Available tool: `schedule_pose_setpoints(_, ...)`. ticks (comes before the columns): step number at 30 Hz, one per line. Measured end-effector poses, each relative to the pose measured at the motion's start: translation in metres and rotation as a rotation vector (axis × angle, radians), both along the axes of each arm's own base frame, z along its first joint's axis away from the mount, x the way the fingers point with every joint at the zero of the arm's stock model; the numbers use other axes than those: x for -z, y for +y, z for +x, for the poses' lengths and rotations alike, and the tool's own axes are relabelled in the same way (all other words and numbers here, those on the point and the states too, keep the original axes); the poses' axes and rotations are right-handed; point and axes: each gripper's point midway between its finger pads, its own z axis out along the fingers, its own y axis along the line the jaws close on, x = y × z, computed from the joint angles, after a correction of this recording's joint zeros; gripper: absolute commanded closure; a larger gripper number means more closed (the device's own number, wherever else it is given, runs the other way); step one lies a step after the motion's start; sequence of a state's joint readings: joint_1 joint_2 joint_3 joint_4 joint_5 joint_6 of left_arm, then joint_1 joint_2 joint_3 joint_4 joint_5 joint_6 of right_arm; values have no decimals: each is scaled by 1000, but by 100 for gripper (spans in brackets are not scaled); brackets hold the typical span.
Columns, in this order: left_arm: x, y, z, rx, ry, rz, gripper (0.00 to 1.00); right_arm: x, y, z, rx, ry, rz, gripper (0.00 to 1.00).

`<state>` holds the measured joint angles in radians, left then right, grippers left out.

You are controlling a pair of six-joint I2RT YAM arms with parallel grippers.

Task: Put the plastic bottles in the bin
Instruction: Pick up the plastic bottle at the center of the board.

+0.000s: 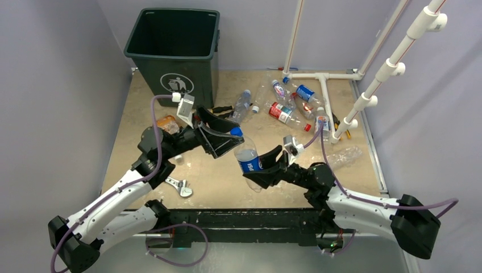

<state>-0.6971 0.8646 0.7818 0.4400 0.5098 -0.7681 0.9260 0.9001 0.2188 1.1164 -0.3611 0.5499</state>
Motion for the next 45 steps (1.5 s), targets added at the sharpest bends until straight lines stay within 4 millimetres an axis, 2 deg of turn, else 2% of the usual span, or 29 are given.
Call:
schedule_pose_setpoints(3, 2, -1, -1, 7, 4, 3, 35, -4, 6, -3, -18, -3, 5, 57)
schedule_pose_setpoints(7, 7, -1, -2, 16, 11, 8, 56, -6, 13, -7, -40, -3, 8, 57)
schedule_pose_setpoints(11, 8, 1, -5, 16, 6, 6, 69, -5, 21, -8, -52, 6, -1, 57)
schedule_pose_setpoints(14, 1, 5, -8, 6, -28, -3, 85, -9, 24, -10, -59, 4, 5, 56)
schedule_pose_setpoints(16, -2, 8, -11, 4, -43, -9, 100, -12, 26, -11, -60, 0, 9, 55)
schedule_pose_setpoints(18, -3, 10, -13, 3, -51, -9, 100, -13, 27, -12, -63, -2, 9, 49)
schedule_pose_setpoints(22, -3, 12, -15, 1, -50, -6, 100, -13, 29, -13, -65, 6, 5, 3)
schedule_pose_setpoints(30, -6, 28, -18, -78, -69, 6, 100, -31, 38, -10, -82, 47, -22, 1)
schedule_pose_setpoints(36, -18, 46, 3, -255, -62, 55, 100, -39, 24, -16, -72, 82, -54, 1)
schedule_pose_setpoints(39, -33, 60, 11, -360, -95, 69, 100, -52, 12, -18, -48, 93, -54, 1)
schedule_pose_setpoints(42, -55, 81, 28, -521, -173, 83, 100, -57, -3, -28, -51, 101, -55, 1)
schedule_pose_setpoints(45, -92, 103, 41, -671, -254, 67, 100, -57, -16, -30, -24, 117, -39, 1)
